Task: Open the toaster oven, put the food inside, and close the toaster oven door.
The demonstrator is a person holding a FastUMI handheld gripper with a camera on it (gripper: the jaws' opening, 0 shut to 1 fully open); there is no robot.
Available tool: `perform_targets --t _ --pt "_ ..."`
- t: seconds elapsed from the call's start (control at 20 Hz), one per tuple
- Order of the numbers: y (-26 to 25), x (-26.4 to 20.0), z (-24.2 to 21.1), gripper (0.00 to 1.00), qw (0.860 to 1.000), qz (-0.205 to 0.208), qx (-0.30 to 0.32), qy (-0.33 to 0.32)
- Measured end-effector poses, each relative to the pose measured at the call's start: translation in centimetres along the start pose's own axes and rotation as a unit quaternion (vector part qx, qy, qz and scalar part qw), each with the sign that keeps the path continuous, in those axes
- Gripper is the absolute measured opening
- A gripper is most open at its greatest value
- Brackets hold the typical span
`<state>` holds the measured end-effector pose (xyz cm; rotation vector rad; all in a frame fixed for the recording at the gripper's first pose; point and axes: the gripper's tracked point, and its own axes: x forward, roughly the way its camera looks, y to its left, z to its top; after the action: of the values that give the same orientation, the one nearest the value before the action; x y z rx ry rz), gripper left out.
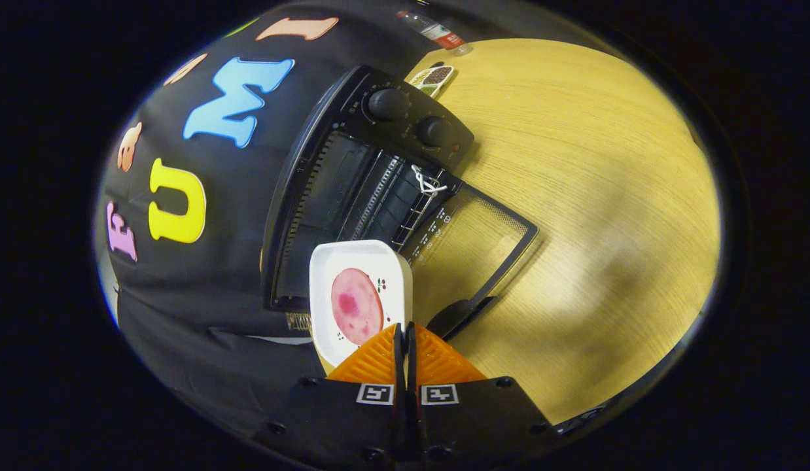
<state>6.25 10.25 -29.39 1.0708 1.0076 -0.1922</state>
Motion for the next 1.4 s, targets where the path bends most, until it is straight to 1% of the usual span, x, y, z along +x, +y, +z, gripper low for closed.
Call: perform_targets --t 0.15,0.3,0.6,0.75,1.0,1.2,1.4 --pt "0.5 1.4 0.2 0.01 0.999 -0.002 0.049 -0.021" --pt "1.5 2.5 1.0 0.01 0.996 0.007 0.074 -0.050" --pt "3.5 5.6 2.2 0.01 0.985 0.026 0.149 -0.088" --pt "3.7 6.6 2.6 0.01 0.981 0.022 0.164 -0.101" --pt "4.2 8.4 4.6 0.02 0.972 0.023 0.193 -0.134" --pt "4.5 9.7 5.5 0.02 0.969 0.013 0.198 -0.150" --pt "4.8 10.5 6.1 0.02 0.966 0.012 0.200 -0.164"
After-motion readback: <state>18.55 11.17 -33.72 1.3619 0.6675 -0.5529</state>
